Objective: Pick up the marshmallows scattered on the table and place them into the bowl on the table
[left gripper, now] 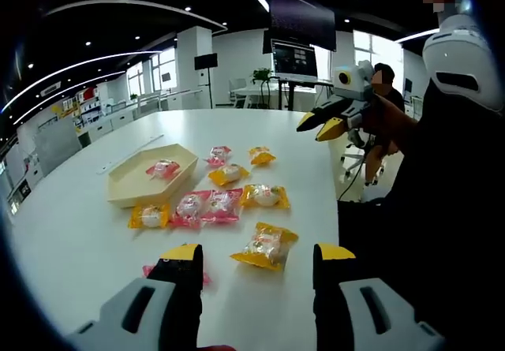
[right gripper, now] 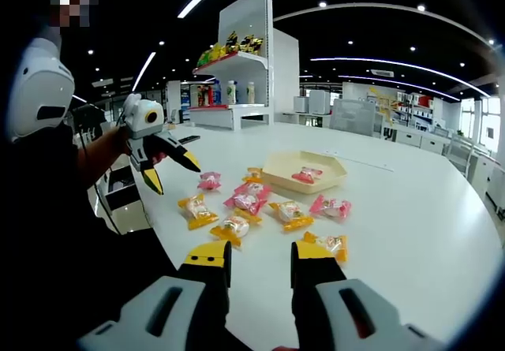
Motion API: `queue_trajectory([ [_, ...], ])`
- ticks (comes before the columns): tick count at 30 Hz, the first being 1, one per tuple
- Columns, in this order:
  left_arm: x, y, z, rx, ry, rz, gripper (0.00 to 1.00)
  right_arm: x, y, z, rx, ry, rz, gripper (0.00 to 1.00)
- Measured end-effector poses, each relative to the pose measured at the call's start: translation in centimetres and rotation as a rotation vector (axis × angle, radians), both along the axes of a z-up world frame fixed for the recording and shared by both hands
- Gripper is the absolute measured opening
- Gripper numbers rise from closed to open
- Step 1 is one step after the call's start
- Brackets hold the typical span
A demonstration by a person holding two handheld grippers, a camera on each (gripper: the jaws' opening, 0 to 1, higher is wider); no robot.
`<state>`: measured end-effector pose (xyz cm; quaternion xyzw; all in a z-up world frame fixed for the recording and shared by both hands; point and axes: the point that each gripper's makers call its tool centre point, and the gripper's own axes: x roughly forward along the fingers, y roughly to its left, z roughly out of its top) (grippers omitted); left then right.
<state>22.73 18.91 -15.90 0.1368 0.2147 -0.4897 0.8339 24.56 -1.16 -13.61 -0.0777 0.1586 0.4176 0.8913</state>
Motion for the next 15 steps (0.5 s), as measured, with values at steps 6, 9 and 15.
queue_trajectory([
  [6,0.0,-0.7,-0.6,0.022,0.005,-0.034,0.56,-0.2,-0.1,-0.2,-0.004,0.005,0.001,0.31],
  [9,0.1,-0.9,-0.9,0.032,0.008,-0.043,0.56,-0.3,-0.2,-0.3,-0.004,0.006,-0.002,0.31],
  [15,0.1,-1.3,-1.1,0.041,0.014,-0.061,0.55,-0.2,-0.6,-0.2,0.000,0.006,-0.017,0.31],
])
